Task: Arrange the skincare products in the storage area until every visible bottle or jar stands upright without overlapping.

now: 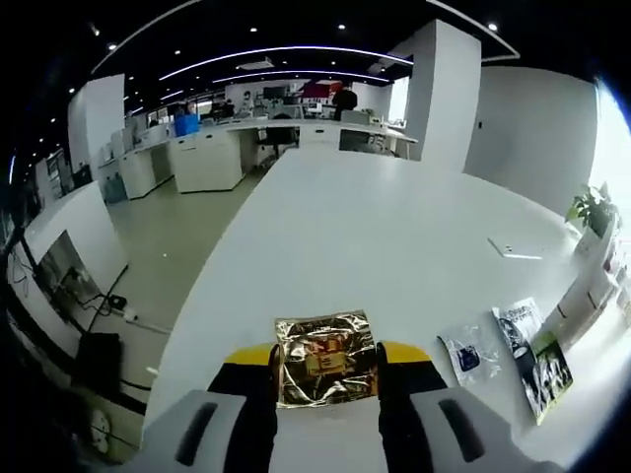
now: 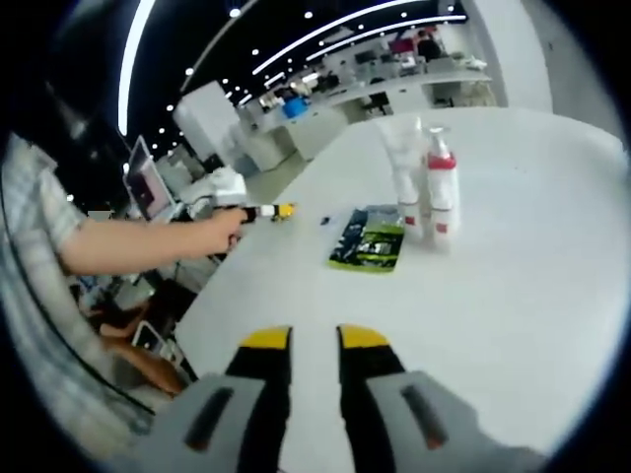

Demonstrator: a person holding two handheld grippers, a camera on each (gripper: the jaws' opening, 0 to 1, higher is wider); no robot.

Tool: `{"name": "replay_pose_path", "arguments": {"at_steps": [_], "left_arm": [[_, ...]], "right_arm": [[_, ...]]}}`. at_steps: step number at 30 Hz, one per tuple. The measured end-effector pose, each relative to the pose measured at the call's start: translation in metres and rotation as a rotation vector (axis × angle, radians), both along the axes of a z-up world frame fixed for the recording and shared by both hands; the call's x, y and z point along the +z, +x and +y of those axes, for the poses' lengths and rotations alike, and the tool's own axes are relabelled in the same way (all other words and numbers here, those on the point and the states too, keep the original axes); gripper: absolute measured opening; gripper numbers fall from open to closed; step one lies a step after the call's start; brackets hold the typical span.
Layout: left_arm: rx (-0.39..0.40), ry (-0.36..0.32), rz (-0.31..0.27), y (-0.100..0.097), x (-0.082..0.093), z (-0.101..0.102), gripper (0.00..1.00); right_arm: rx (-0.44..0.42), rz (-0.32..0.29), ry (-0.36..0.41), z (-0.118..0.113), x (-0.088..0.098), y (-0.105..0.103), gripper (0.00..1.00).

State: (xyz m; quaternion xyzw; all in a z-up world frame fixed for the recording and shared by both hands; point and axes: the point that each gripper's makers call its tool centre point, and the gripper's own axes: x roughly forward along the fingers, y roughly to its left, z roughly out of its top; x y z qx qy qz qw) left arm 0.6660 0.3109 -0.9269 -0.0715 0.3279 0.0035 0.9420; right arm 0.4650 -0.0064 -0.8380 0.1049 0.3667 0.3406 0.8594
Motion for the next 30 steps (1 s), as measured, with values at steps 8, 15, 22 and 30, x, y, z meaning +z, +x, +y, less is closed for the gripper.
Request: {"name": "replay_pose_path", "arguments": {"at_steps": [8, 15, 22, 30], "left_arm": [[-0.033, -0.047, -0.046, -0.047, 0.021, -0.032, 0.39], [-0.099, -0.087, -0.057, -0.105, 0.028, -0.073, 0.39], [-0.175, -0.146, -0.063, -0.168, 0.039, -0.116, 0.39], [-0.346, -0.170, -0.095, -0.226, 0.062, -0.156, 0.40]], "right_arm": [[0.016, -0.032, 0.037, 0.014, 0.011, 0.003, 0.16], [0.013, -0.046, 0.079, 0.025, 0.016, 0.005, 0.16], [0.014, 0.016, 0.171, 0.044, 0.012, -0.005, 0.20], [0.038, 0.190, 0.363, 0.076, 0.012, -0.024, 0.26]]}}
